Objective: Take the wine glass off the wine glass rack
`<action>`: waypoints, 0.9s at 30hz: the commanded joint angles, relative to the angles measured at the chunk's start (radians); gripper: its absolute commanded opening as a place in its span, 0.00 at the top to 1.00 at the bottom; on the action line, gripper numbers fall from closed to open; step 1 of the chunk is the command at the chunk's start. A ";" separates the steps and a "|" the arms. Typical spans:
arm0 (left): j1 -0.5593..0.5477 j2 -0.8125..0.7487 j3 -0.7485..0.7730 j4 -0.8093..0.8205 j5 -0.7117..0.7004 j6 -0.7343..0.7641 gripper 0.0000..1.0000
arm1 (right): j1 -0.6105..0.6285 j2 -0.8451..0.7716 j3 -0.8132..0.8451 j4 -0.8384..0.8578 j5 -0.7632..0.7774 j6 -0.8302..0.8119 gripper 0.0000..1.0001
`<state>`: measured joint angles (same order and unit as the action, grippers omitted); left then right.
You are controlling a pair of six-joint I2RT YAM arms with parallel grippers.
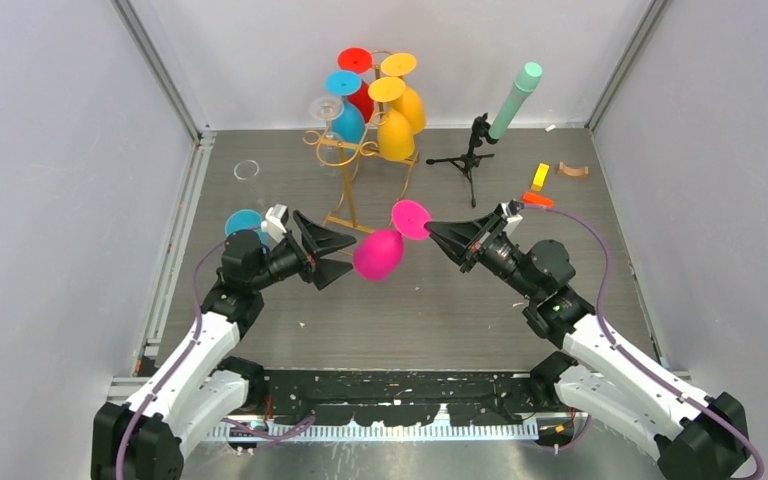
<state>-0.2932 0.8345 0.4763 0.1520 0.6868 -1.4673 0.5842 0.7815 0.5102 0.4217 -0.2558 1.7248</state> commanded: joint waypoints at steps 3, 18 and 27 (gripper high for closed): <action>-0.006 0.011 0.032 0.230 -0.007 -0.072 0.05 | 0.050 0.035 0.010 0.197 -0.018 0.075 1.00; -0.006 -0.048 0.108 0.273 0.054 -0.301 0.46 | 0.068 0.086 -0.101 0.275 0.153 0.120 1.00; -0.006 -0.062 0.231 0.149 0.053 -0.122 0.92 | 0.066 0.236 -0.119 0.408 0.090 0.174 1.00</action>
<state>-0.2901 0.8040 0.6086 0.3370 0.6998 -1.7111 0.6411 0.9348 0.4000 0.7666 -0.1158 1.8954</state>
